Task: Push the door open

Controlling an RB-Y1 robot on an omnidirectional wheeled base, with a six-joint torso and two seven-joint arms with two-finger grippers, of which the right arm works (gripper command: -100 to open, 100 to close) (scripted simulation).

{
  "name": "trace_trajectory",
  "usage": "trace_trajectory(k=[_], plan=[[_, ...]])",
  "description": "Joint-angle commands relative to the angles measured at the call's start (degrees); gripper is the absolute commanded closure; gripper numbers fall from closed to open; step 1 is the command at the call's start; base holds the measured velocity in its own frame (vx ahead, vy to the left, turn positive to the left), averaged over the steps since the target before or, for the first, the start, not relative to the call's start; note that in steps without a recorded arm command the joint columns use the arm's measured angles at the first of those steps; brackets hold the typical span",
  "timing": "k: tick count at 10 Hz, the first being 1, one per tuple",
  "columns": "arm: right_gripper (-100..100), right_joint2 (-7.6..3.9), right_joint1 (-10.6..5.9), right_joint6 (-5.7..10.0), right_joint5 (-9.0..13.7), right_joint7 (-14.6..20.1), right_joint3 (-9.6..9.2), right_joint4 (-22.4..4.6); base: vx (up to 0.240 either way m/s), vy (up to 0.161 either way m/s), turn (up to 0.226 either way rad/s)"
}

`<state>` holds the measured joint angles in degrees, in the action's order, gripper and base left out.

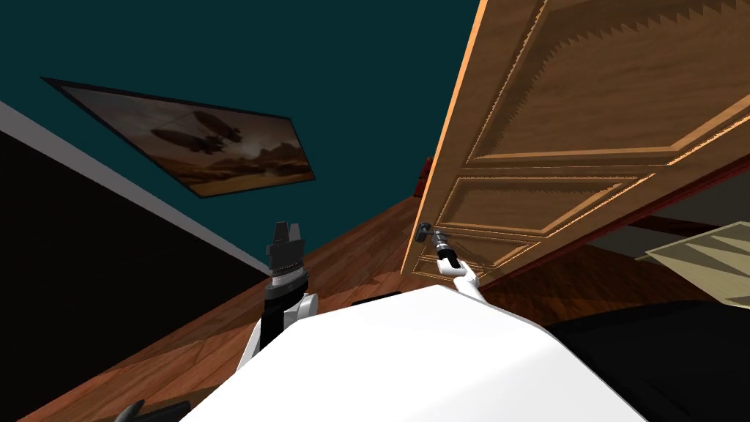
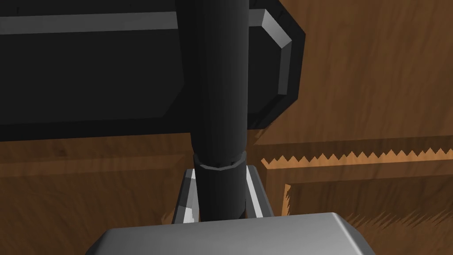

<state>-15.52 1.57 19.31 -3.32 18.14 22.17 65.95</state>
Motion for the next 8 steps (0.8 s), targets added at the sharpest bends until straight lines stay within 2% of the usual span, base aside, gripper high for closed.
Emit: trace_trajectory(k=[1,4,5,8], plan=[[100,-0.20,-0.22,0.20,0.2,-0.4,1.38,-0.3,0.201,0.063,-0.057],[100,0.05,-0.51,0.11,0.4,-1.0,2.74,-0.8,0.199,0.058,-0.068],[100,0.14,-0.41,0.43,0.3,-1.0,2.56,-1.4,0.087,0.016,-0.037],[100,0.13,-0.66,0.31,0.7,-1.7,4.78,-1.8,0.179,0.023,-0.064]])
